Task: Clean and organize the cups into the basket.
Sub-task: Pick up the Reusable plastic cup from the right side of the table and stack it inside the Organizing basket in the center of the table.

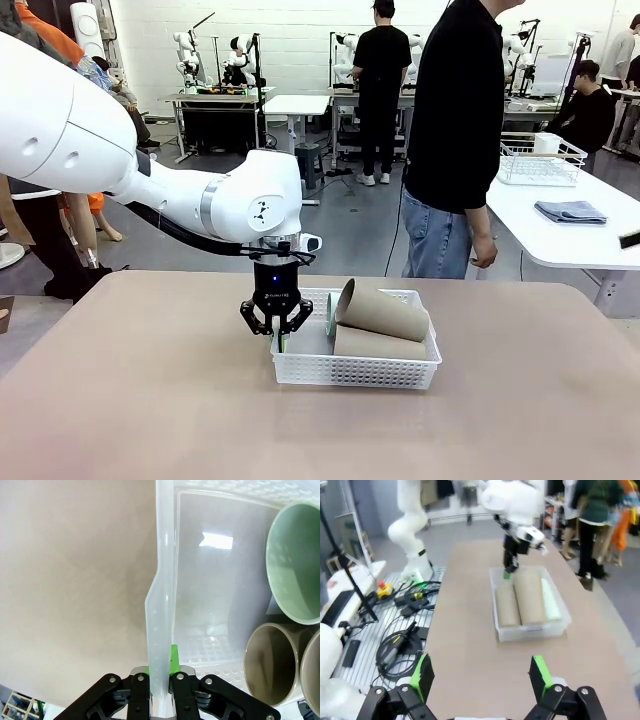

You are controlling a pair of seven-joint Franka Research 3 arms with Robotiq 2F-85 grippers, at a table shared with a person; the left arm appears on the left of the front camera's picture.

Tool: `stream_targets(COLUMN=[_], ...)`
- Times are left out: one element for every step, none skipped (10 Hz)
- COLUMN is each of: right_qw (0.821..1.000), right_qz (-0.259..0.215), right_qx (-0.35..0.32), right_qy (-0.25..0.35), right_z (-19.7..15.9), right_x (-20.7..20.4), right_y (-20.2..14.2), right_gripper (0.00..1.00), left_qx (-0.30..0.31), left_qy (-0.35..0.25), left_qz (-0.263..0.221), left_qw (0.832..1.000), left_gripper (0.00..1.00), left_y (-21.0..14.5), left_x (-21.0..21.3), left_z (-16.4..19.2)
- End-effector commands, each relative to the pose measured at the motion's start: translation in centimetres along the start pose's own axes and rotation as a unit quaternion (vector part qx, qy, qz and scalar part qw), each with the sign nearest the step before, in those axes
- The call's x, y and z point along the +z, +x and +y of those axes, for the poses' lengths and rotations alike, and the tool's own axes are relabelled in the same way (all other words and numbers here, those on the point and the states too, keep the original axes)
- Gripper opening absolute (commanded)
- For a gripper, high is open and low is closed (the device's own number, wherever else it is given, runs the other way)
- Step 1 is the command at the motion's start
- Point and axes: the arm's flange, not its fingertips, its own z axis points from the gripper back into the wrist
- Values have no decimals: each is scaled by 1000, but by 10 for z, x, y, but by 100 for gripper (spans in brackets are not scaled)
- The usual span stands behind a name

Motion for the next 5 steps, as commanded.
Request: stream_targets(right_qw=[999,998,998,998,998], right_qz=[-31,-40,-41,-24,-24], right_qx=[-27,-23,4,-42,-42], right_qy=[-26,-35,-44,-26,-26], right_z=[-23,-23,-28,-12,-12], right_x=[8,13,15,16,16], right_y=[-34,-46,-47,-55,-55], right_gripper=[100,100,100,100,100], left_qx=[-7,-7,-7,-7,-7], left_qy=[2,2,2,2,2], left_qz=[2,2,2,2,2], left_qw=[1000,1000,1000,1000,1000], left_gripper=[0,0,0,0,0], left_y=[-1,-1,-1,-1,-1], left_x=[1,1,1,1,1], left_z=[3,3,3,3,3])
